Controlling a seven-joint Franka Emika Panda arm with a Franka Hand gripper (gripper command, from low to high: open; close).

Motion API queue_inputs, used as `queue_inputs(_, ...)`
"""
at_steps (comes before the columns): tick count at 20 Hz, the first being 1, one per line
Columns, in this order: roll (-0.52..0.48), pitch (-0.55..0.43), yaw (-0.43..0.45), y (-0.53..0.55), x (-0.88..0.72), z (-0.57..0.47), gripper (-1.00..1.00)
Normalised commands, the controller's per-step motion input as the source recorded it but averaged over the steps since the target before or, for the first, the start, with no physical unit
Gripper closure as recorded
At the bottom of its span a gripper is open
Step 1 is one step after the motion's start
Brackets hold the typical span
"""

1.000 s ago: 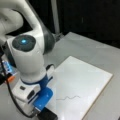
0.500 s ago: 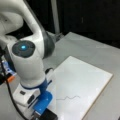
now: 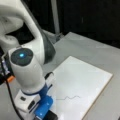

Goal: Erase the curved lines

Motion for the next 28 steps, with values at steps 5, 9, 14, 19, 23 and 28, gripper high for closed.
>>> queue_inputs(5,0.148,-0.037,-0.028,-0.2,0.08,-0.06,-1.0)
queue_inputs(9,0.102,-0.021,-0.032,-0.2,0.01,-0.06,-1.0)
queue_inputs(14,0.078,-0.002,-0.065,-0.1,-0.08,-0.07,-1.0)
queue_inputs(19,0.058,-0.003,-0.1,0.06,-0.15,-0.07,-1.0)
queue_inputs(23,0.063,-0.029,-0.105,0.15,-0.15,-0.07,-1.0)
queue_inputs(28,0.062,-0.07,-0.123,0.14,-0.11,-0.08,-1.0)
